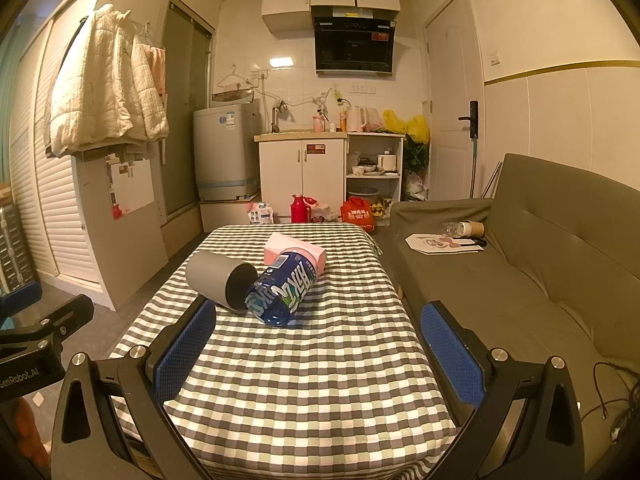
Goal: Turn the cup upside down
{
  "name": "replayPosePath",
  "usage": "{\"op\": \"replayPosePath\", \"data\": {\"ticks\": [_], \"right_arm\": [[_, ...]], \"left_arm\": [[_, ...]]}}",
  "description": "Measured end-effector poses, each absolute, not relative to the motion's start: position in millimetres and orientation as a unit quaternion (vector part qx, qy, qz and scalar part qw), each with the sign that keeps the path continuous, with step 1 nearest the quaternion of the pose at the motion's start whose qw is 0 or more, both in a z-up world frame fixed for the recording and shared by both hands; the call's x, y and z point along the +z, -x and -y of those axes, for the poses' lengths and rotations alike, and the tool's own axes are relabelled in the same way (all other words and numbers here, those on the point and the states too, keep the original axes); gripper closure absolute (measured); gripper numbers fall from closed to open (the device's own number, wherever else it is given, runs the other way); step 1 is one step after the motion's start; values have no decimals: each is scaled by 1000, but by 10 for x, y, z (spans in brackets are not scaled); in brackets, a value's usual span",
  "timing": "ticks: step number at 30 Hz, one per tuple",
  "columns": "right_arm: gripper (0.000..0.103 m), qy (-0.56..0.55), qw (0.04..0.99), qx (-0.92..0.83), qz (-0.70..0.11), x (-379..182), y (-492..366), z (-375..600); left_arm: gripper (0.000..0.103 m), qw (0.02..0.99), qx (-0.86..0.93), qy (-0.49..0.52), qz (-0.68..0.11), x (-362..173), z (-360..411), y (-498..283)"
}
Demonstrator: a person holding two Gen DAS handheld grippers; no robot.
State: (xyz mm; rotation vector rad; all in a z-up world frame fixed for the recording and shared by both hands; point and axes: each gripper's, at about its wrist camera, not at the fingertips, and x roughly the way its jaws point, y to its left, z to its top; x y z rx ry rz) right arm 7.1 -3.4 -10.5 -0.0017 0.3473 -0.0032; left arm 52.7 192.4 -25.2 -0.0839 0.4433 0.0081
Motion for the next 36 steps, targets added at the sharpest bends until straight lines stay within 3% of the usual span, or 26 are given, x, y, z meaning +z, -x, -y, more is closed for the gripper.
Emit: {"op": "replayPosePath", "data": {"ticks": [36], "right_arm": [[0, -2, 984, -3, -176, -120, -96, 48]], "left_arm": [[0, 975, 4, 41, -220, -251, -1928, -526]]}}
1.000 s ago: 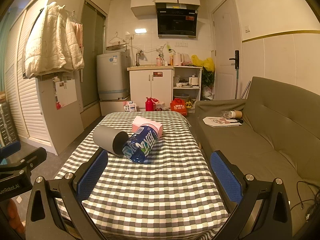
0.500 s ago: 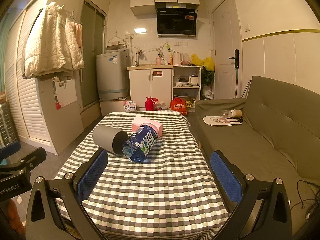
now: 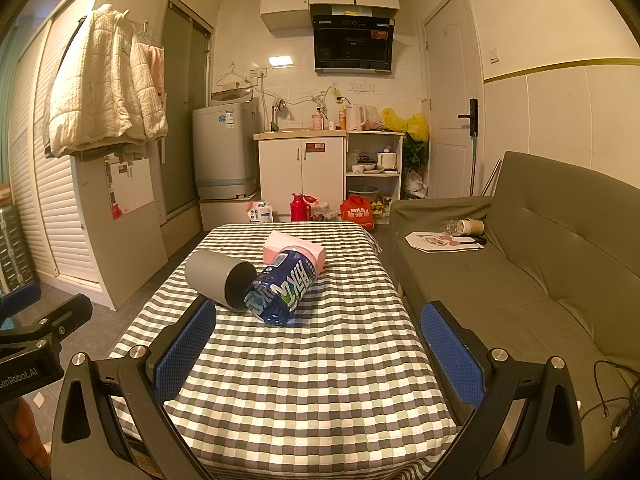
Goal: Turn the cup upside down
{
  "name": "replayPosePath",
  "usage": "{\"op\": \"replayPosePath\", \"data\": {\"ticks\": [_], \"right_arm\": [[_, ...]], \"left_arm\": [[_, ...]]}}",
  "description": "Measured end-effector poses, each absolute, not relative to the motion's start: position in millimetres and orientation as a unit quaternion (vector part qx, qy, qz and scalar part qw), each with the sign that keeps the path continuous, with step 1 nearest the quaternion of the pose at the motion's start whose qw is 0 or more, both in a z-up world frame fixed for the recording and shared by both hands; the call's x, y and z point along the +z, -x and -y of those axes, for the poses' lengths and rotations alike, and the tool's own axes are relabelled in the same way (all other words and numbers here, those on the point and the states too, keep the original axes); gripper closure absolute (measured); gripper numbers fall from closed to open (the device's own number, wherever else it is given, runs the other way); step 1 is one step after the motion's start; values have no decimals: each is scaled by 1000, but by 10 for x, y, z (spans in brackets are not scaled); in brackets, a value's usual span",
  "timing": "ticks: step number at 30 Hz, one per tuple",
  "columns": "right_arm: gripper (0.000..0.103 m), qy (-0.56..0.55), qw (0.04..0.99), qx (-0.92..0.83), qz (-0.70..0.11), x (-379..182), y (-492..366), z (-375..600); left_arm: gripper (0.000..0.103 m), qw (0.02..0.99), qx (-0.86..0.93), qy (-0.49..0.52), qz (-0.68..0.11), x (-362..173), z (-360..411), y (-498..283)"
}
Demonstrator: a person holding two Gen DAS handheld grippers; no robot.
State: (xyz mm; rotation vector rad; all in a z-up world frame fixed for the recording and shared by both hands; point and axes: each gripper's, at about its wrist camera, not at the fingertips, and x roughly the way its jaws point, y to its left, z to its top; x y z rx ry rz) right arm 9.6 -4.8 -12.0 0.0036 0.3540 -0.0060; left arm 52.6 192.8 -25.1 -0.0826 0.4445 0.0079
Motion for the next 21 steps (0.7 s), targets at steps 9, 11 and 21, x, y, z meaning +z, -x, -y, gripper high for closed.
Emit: {"op": "replayPosePath", "data": {"ticks": [9, 11, 21], "right_arm": [[0, 0, 983, -2, -182, -131, -105, 27], [0, 0, 983, -2, -186, -130, -117, 21], [0, 26, 974, 30, -222, 12, -449, 35]], "left_arm": [[0, 971, 10, 43, -233, -265, -1959, -547], [0, 971, 11, 45, -233, -262, -1969, -548], [0, 957, 14, 47, -287, -234, -2025, -937]]}}
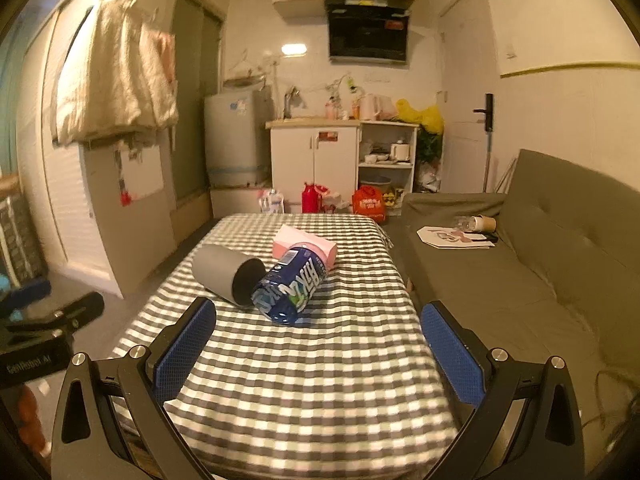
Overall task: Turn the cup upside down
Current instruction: 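Reach the right tool to the pink hexagonal cup and grasp it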
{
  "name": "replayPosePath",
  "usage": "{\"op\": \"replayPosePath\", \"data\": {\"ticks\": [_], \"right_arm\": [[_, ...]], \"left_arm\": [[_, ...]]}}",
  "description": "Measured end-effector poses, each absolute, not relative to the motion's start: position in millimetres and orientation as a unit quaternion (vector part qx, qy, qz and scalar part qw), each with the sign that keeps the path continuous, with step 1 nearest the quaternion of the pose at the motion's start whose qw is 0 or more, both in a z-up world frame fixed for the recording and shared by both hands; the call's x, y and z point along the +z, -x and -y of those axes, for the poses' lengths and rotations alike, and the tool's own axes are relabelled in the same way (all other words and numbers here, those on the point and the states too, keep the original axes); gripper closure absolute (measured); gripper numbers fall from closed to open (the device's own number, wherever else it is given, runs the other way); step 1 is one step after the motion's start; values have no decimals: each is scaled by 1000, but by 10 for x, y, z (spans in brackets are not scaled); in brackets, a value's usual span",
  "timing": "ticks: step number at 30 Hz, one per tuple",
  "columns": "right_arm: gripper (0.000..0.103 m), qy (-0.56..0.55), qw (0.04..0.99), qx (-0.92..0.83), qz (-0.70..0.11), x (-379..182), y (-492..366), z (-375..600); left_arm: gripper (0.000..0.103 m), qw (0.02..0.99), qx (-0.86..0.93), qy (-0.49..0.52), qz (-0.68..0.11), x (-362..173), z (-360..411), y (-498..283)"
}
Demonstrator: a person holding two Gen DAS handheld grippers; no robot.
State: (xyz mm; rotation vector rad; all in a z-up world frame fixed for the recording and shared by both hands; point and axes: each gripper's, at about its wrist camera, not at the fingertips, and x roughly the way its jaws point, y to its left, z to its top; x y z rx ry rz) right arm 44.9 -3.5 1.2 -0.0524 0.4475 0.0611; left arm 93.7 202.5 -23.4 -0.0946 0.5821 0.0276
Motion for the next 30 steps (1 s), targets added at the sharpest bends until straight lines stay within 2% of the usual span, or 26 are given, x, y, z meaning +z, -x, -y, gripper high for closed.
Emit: {"op": "replayPosePath", "data": {"ticks": [4, 10, 14, 20, 30], "right_arm": [[0, 38, 960, 71, -270, 161, -995, 141], [0, 118, 934, 117, -316, 273, -1961, 15], [0, 175, 901, 162, -363, 92, -2585, -269], [0, 198, 864, 186, -424, -297, -3322, -467], [5, 240, 808, 199, -500, -699, -4120, -557]], "left_arm": [[0, 940, 16, 67, -334, -268, -2121, -1366], [0, 926, 19, 58, -373, -443, -2166, -2034], [0, 917, 31, 51, -395, -609, -2182, -2411], [0, 912, 35, 52, -406, -785, -2226, -2744], [0, 913, 41, 54, -403, -855, -2261, -3168]]}}
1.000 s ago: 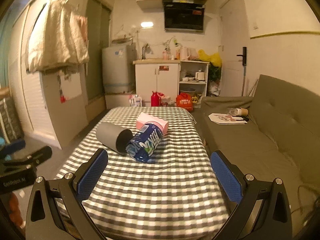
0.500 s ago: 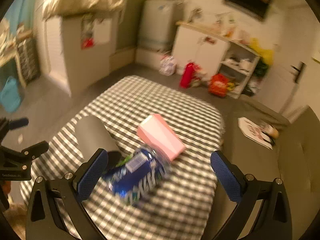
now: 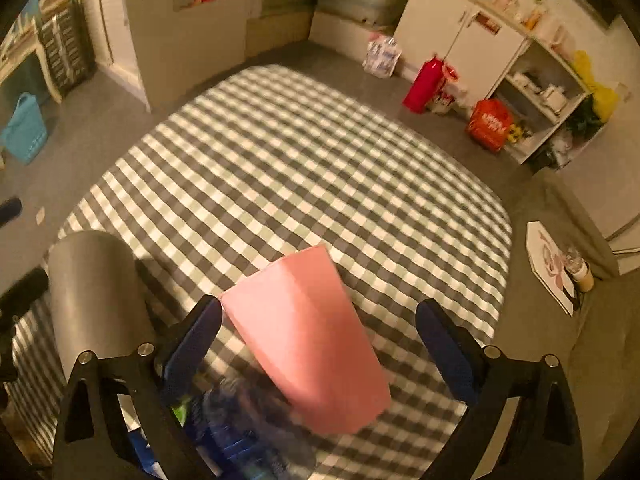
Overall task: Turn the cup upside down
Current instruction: 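Reach the right tool to the pink hexagonal cup and grasp it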
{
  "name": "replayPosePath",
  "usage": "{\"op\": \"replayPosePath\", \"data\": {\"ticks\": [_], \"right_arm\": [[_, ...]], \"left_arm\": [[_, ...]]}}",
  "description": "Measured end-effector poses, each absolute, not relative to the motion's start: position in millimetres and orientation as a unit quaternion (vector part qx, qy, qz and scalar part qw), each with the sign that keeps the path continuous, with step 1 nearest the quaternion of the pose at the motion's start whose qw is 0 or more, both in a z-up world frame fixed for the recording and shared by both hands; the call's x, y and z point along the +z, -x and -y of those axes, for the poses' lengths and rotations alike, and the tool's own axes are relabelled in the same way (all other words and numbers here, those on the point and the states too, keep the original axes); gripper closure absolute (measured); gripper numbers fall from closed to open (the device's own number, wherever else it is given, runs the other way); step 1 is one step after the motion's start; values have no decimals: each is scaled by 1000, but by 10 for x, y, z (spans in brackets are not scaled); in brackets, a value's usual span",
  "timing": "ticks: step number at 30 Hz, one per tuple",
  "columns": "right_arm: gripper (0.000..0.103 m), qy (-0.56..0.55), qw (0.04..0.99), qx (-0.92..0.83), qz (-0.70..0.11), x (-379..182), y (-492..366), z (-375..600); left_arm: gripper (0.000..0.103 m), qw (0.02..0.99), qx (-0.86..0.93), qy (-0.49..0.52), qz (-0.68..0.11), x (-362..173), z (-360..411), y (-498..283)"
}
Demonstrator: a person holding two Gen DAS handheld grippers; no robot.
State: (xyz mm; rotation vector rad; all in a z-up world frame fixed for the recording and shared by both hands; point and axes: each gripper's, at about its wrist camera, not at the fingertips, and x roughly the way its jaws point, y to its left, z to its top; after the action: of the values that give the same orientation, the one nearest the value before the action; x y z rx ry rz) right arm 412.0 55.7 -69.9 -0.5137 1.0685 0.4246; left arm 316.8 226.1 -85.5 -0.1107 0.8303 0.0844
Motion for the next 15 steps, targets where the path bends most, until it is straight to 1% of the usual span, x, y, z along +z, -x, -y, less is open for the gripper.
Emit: {"op": "replayPosePath", "data": {"ticks": [2, 4, 5, 6, 10, 15], "right_arm": [[6, 237, 800, 206, -511, -767, -4208, -573], [11, 230, 801, 203, -513, -797, -4250, -581], [19, 228, 800, 201, -517, -820, -4284, -580], [24, 224, 797, 201, -523, -846, -4306, -586], [27, 219, 811, 191, -508, -768, -4272, -577], [31, 197, 840, 177, -474, -279, -4026, -466]], "left_arm": [[0, 914, 43, 54, -399, -826, -2253, -3221], [0, 916, 43, 56, -395, -805, -2263, -3228], [0, 916, 43, 56, -395, -794, -2268, -3236], [0, 916, 43, 55, -395, -784, -2270, -3224], [0, 914, 46, 48, -400, -770, -2278, -3175], [0, 915, 49, 44, -398, -595, -2269, -2978]]}}
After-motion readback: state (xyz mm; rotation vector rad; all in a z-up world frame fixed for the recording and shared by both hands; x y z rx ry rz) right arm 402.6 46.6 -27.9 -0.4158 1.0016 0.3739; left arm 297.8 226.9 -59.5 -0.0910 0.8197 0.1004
